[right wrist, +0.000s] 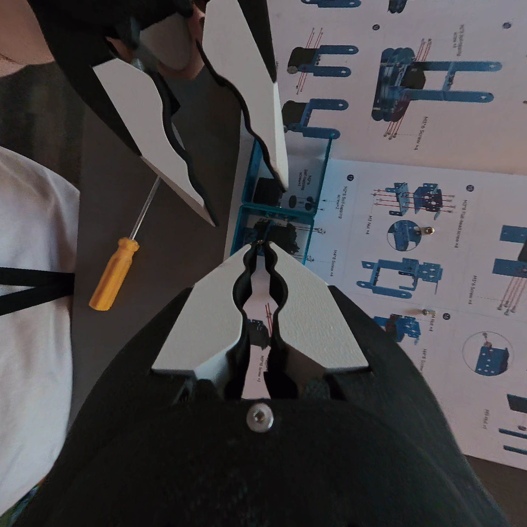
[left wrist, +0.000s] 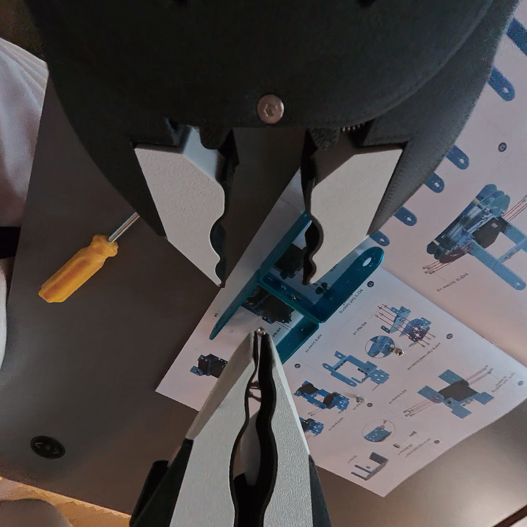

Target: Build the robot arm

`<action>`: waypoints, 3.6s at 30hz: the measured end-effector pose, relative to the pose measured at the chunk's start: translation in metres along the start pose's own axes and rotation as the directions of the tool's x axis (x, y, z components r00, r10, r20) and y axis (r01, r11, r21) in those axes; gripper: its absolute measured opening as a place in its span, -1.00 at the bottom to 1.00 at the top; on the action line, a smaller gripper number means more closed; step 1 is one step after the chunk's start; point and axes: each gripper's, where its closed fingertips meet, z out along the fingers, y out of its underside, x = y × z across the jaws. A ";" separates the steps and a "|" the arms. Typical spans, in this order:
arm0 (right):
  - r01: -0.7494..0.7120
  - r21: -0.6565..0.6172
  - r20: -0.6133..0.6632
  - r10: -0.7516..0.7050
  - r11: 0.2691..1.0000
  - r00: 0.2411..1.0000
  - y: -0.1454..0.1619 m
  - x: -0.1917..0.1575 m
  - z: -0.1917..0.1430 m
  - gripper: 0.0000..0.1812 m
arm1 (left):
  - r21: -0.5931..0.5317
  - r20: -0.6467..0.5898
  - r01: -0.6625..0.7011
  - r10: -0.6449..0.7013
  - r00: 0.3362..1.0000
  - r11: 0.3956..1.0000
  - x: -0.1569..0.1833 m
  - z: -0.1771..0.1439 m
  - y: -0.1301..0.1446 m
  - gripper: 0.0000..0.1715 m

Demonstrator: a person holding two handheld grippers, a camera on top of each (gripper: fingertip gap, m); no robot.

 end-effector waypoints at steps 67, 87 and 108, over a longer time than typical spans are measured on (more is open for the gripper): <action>-0.115 -0.178 0.041 0.124 0.977 0.991 0.003 0.016 0.012 -0.95 | 0.005 -0.037 -0.227 0.227 0.973 0.974 0.001 0.023 -0.006 -0.69; -0.130 -0.171 0.034 0.137 0.977 0.990 0.003 0.018 0.012 -0.95 | 0.023 -0.009 -0.233 0.234 0.972 0.972 -0.001 0.025 -0.007 -0.64; -0.200 -0.196 0.039 0.212 0.960 0.977 0.003 0.019 0.012 -0.95 | 0.010 0.019 -0.277 0.277 0.961 0.961 0.000 0.026 -0.005 -0.66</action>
